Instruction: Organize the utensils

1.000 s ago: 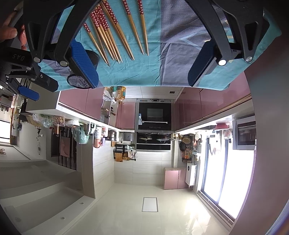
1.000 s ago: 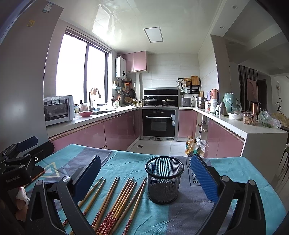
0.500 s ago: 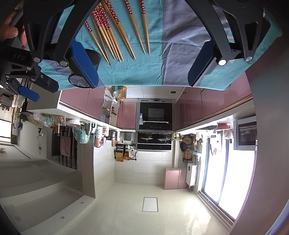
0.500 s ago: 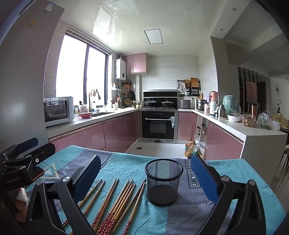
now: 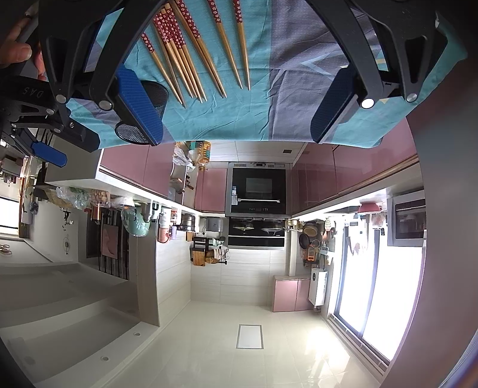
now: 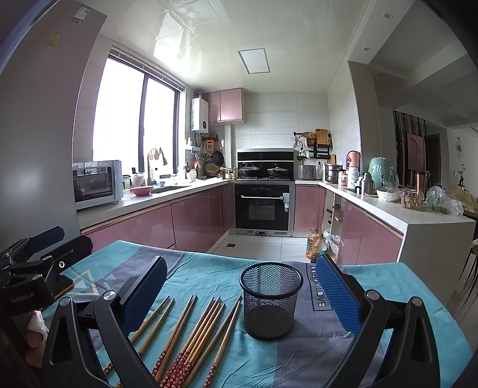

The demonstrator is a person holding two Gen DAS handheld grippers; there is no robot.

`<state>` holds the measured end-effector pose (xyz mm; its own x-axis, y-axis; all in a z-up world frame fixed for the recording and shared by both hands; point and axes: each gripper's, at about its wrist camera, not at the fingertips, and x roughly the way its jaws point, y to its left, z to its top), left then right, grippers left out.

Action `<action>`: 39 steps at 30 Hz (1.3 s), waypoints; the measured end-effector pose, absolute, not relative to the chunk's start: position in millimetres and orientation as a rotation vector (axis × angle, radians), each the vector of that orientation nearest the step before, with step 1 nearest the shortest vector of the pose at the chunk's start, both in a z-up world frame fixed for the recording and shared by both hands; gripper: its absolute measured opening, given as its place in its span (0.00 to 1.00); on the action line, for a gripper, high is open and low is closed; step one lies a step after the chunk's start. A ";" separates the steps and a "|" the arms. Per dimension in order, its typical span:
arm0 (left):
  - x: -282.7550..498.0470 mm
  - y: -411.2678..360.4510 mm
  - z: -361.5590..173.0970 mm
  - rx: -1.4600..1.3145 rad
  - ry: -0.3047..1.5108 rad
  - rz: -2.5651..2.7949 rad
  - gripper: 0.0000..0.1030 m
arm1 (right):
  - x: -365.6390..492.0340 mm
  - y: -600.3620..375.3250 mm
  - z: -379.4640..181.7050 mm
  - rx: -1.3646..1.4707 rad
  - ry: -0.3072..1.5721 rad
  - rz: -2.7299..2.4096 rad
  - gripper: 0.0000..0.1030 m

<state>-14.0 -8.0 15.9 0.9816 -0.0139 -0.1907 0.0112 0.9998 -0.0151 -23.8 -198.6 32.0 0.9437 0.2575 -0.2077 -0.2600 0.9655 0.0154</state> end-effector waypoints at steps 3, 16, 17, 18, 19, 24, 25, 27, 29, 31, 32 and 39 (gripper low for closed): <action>-14.7 -7.8 15.7 -0.015 0.191 -0.011 0.94 | -24.2 -198.6 31.5 -0.013 0.208 0.264 0.94; -14.9 -7.2 14.4 -0.016 0.192 -0.015 0.94 | -24.5 -200.3 31.2 -0.011 0.209 0.263 0.94; -15.1 -7.0 14.3 -0.016 0.192 -0.015 0.94 | -24.1 -199.8 30.5 -0.010 0.210 0.264 0.94; -14.9 -8.8 14.7 -0.016 0.192 -0.015 0.94 | -23.8 -200.2 30.5 -0.008 0.212 0.265 0.94; -14.7 -8.6 14.4 -0.016 0.192 -0.015 0.94 | -24.0 -199.7 30.1 -0.009 0.212 0.262 0.94; -14.9 -10.2 15.1 -0.016 0.192 -0.017 0.94 | -22.7 -199.8 28.6 -0.008 0.215 0.264 0.94; -14.8 -11.5 15.6 -0.017 0.193 -0.017 0.94 | -22.8 -199.8 28.4 -0.008 0.215 0.262 0.94; -14.9 -10.8 15.2 -0.016 0.193 -0.017 0.94 | -22.8 -200.2 28.3 -0.005 0.214 0.265 0.94; -15.0 -11.9 15.7 -0.017 0.194 -0.018 0.94 | -23.2 -200.7 27.7 -0.004 0.214 0.264 0.94; -15.3 -12.7 15.8 -0.017 0.193 -0.018 0.94 | -22.7 -200.7 27.4 -0.004 0.215 0.263 0.94; -15.4 -10.6 15.0 -0.018 0.192 -0.018 0.94 | -22.7 -200.8 27.4 -0.005 0.215 0.263 0.94; -14.9 -14.4 14.5 -0.020 0.195 -0.020 0.94 | -22.5 -200.8 27.4 -0.005 0.215 0.263 0.94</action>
